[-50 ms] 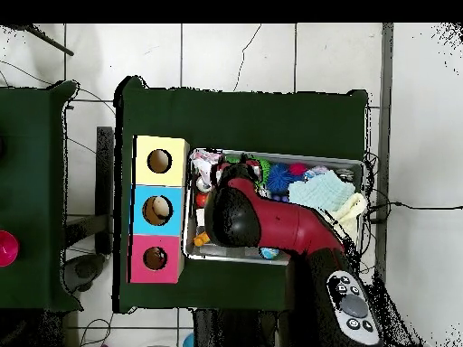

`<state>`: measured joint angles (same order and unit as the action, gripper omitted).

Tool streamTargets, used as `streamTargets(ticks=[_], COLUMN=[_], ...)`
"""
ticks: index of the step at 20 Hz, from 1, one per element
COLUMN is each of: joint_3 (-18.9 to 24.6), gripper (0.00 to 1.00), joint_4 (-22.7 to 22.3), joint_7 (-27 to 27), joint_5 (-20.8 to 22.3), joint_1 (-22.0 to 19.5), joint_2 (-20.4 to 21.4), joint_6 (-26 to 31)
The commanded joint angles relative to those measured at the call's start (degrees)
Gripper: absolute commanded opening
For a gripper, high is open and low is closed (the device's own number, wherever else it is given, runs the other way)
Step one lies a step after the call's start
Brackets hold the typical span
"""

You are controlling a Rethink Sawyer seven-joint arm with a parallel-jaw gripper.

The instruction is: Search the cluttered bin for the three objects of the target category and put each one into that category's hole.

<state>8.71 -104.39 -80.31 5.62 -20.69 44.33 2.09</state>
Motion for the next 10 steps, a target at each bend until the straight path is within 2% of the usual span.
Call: streamTargets(ticks=[1,5,10], joint_3=[-3.2,-3.9,-7.4], gripper=[1.00,1.00,1.00], joint_4=[3.0,5.0,7.9], joint_7=[-11.8,-11.7,-12.8], joint_5=[-1.7,-2.8,-5.8], joint_1=[2.1,3.7,7.5], joint_2=[-3.6,-5.4,-7.3], joint_6=[-2.5,-2.7,-2.4])
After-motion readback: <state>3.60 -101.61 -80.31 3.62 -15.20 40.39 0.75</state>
